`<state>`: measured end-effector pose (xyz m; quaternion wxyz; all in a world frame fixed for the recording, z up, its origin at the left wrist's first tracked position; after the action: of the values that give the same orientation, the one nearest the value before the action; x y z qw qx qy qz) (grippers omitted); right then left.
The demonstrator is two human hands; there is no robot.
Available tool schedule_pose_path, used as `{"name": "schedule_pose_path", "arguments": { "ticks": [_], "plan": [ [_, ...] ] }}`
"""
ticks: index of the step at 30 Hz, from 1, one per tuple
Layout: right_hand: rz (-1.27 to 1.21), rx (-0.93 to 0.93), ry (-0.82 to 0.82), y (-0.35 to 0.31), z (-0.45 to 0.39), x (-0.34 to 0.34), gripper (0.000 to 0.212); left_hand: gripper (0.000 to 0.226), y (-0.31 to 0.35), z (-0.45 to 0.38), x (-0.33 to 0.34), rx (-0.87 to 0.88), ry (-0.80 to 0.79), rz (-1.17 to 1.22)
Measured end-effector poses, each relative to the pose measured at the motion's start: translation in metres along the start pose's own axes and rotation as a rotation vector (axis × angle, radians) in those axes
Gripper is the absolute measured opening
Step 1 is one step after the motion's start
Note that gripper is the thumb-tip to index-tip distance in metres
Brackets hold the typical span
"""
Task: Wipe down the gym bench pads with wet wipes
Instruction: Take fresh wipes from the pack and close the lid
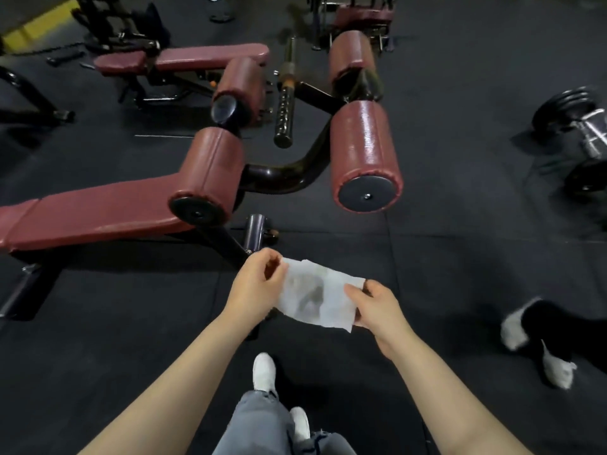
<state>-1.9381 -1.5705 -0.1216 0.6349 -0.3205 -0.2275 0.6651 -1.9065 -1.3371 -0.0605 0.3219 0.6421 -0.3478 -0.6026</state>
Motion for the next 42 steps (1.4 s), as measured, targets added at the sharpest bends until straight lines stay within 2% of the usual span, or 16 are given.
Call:
{"name": "schedule_pose_path", "arguments": {
  "ticks": [4, 6, 8, 10, 13, 16, 18, 20, 22, 24, 27, 30, 32, 34, 39, 42],
  "plan": [
    [-0.148, -0.007, -0.062, -0.006, 0.004, 0.005, 0.017, 0.007, 0.052, 0.001, 0.056, 0.285, -0.243, -0.014],
    [-0.305, -0.011, -0.124, -0.013, 0.008, 0.007, 0.023, 0.008, 0.067, 0.005, 0.078, 0.356, -0.344, -0.019],
    [-0.358, -0.038, -0.150, -0.019, 0.009, 0.003, 0.034, 0.018, 0.073, 0.005, 0.092, 0.372, -0.435, 0.005],
    [-0.332, -0.071, -0.094, -0.020, 0.007, -0.010, 0.034, 0.028, 0.073, 0.001, 0.098, 0.316, -0.476, 0.082],
    [-0.317, -0.083, 0.015, -0.020, 0.002, -0.034, 0.014, 0.040, 0.067, -0.015, 0.094, 0.144, -0.385, 0.295],
    [-0.363, -0.053, 0.024, -0.020, -0.004, -0.048, 0.013, 0.029, 0.047, -0.036, 0.091, 0.028, -0.294, 0.225],
    [-0.368, -0.053, 0.009, -0.025, -0.006, -0.051, 0.014, 0.019, 0.027, -0.035, 0.107, -0.126, -0.418, 0.231],
    [-0.382, -0.044, 0.013, -0.025, -0.010, -0.052, 0.013, 0.034, 0.017, -0.021, 0.131, -0.321, -0.613, 0.436],
    [-0.390, -0.010, 0.031, -0.022, -0.017, -0.052, 0.016, 0.033, 0.021, -0.018, 0.139, -0.365, -0.657, 0.566],
    [-0.375, 0.036, -0.010, -0.020, -0.023, -0.046, 0.024, 0.032, 0.019, -0.031, 0.135, -0.327, -0.551, 0.556],
    [-0.376, 0.041, -0.072, -0.023, -0.028, -0.039, 0.031, 0.037, 0.009, -0.055, 0.122, -0.250, -0.391, 0.410],
    [-0.273, 0.004, 0.144, -0.021, -0.029, -0.053, 0.048, 0.036, 0.016, -0.070, 0.120, -0.064, -0.421, 0.272],
    [-0.114, -0.078, 0.259, -0.031, -0.026, -0.059, 0.036, 0.033, 0.025, -0.075, 0.125, 0.076, -0.508, 0.139],
    [0.050, -0.138, 0.270, -0.040, -0.024, -0.055, 0.029, 0.028, 0.032, -0.079, 0.127, 0.181, -0.554, 0.007],
    [0.336, -0.160, 0.255, -0.044, -0.024, -0.047, 0.030, 0.017, 0.058, -0.083, 0.125, 0.463, -0.552, -0.240],
    [0.522, -0.227, 0.336, -0.055, -0.024, -0.051, 0.009, 0.009, 0.065, -0.086, 0.124, 0.529, -0.532, -0.320]
  ]
}}
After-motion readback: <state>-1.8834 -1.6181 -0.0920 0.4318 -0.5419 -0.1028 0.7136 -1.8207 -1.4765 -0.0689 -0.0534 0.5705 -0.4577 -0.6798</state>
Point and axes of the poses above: each hand's wrist, its own z-axis away from the middle knuckle, its own x-axis out of the palm, y = z × x, the point moved 10 cm from there along -z, towards the middle knuckle, and after that the axes turned 12 degrees about x, right-handed, at the moved point
